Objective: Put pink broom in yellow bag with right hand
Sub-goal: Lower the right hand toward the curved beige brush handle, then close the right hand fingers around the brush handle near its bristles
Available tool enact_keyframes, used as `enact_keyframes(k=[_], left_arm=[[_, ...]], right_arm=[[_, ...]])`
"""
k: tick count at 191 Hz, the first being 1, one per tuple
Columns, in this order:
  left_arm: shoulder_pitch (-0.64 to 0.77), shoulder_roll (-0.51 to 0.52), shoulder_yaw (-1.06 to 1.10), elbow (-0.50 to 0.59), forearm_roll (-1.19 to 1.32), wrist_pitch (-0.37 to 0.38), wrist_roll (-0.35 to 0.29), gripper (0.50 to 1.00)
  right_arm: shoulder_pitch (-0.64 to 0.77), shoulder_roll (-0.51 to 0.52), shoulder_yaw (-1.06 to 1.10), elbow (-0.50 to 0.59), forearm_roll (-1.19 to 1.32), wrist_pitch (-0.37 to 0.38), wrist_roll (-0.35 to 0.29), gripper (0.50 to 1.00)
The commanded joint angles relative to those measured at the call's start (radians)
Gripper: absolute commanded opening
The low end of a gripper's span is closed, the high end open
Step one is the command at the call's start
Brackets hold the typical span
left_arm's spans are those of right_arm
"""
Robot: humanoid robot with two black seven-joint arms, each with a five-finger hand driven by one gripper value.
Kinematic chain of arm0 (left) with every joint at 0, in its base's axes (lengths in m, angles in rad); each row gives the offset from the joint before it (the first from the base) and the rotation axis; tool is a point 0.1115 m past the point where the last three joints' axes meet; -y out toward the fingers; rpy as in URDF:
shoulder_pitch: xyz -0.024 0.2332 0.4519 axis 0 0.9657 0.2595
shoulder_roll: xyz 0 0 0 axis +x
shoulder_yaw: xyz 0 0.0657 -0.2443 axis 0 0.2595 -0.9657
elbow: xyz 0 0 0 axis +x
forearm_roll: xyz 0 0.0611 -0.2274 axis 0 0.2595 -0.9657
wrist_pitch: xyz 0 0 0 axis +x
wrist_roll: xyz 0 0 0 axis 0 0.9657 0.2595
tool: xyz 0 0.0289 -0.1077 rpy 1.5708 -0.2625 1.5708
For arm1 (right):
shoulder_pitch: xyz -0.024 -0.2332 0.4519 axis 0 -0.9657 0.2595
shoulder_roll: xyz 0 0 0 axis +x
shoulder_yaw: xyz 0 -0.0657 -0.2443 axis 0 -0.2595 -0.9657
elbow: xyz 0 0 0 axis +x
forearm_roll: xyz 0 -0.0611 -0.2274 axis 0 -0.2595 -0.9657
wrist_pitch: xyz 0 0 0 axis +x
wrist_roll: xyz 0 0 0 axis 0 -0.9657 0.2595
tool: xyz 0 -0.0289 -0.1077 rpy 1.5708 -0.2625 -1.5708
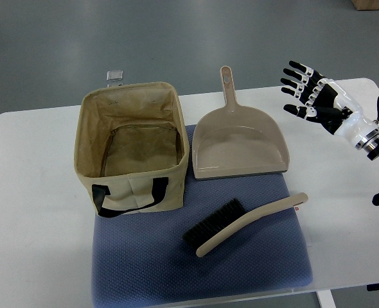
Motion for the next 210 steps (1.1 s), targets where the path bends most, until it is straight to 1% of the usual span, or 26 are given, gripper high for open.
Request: enact_keyframes(k=[1, 20, 47, 57, 70, 79, 92, 114, 135, 166, 197, 210], left_arm=[[0.000, 0.000, 0.000, 0.000, 0.000, 0.000, 0.000, 1.000], [0.000, 0.000, 0.000, 0.000, 0.000, 0.000, 0.000, 1.000], [0.000, 0.000, 0.000, 0.000, 0.000, 0.000, 0.000, 1.000], [0.000, 0.000, 0.000, 0.000, 0.000, 0.000, 0.000, 1.000], [0.000, 0.000, 0.000, 0.000, 0.000, 0.000, 0.000, 1.000], [0.000, 0.000, 0.000, 0.000, 0.000, 0.000, 0.000, 1.000], [0.000, 0.000, 0.000, 0.000, 0.000, 0.000, 0.000, 1.000], [0.000, 0.000, 0.000, 0.000, 0.000, 0.000, 0.000, 1.000], [0.000, 0.000, 0.000, 0.000, 0.000, 0.000, 0.000, 1.000], [0.000, 0.000, 0.000, 0.000, 0.000, 0.000, 0.000, 1.000], [0.000, 0.000, 0.000, 0.000, 0.000, 0.000, 0.000, 1.000], [0.000, 0.000, 0.000, 0.000, 0.000, 0.000, 0.000, 1.000]], right_arm=[[0.019, -0.043, -0.051, 0.045, -0.138, 0.000, 0.042, 0.928], [0.036, -0.098, -0.123, 0.111, -0.261, -0.006, 0.077, 0.928], [0.053, -0.146, -0.189, 0.196, -0.422, -0.022, 0.091, 0.928], [0.055, -0.157, -0.211, 0.220, -0.511, -0.051, 0.091, 0.928], [0.055, -0.174, -0.245, 0.246, -0.649, -0.111, 0.097, 0.928], [0.056, -0.197, -0.275, 0.263, -0.748, -0.155, 0.116, 0.928], [0.056, -0.226, -0.311, 0.297, -0.817, -0.184, 0.137, 0.928], [0.064, -0.281, -0.366, 0.377, -0.857, -0.187, 0.137, 0.928], [0.079, -0.313, -0.424, 0.423, -0.908, -0.192, 0.134, 0.928], [0.079, -0.316, -0.462, 0.433, -0.985, -0.221, 0.125, 0.921], [0.079, -0.315, -0.505, 0.432, -1.025, -0.292, 0.062, 0.903], [0.079, -0.315, -0.518, 0.432, -1.045, -0.299, 0.054, 0.874]])
